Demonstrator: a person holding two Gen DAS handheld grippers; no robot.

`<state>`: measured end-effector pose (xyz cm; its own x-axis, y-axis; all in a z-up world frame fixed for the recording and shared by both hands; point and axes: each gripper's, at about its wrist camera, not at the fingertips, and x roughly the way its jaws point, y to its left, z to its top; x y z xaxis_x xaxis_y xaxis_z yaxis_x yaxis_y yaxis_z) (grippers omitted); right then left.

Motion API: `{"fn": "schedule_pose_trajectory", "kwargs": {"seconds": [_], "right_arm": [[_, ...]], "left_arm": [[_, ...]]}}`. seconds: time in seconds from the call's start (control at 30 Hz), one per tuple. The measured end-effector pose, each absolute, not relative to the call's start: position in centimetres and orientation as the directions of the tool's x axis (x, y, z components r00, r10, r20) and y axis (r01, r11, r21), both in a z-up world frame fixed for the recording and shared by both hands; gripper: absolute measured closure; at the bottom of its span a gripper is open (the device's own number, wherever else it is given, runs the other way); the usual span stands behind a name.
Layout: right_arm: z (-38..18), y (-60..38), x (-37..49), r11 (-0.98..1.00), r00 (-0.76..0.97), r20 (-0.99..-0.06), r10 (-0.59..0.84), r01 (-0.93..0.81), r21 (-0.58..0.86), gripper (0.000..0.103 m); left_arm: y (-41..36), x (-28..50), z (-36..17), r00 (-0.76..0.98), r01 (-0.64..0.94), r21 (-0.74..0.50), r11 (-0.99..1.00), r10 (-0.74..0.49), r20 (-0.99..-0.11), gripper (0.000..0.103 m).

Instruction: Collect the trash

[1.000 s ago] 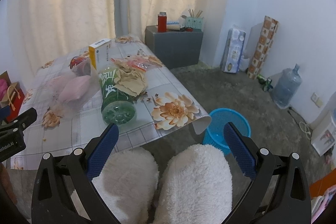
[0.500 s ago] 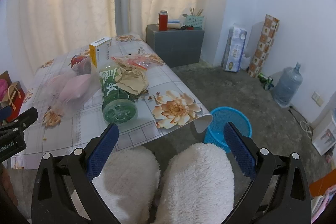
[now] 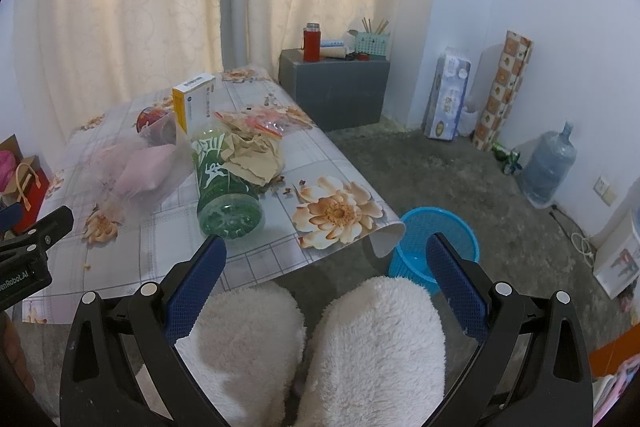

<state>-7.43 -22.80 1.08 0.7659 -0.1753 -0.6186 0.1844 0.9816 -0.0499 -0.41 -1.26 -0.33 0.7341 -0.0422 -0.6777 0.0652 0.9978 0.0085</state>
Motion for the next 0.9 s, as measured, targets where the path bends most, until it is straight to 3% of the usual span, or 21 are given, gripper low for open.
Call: {"fn": "schedule_pose_trajectory", "kwargs": {"seconds": [0.9], "right_arm": [[1.31,-22.77,-7.40,0.982,0.767,-0.618,-0.172,0.180,-0.049,0.007]], "left_arm": [[-0.91,-0.32,-0.25,0.732,0.064,0.007,0.998,-0.042,-0.680,0.005]]}}
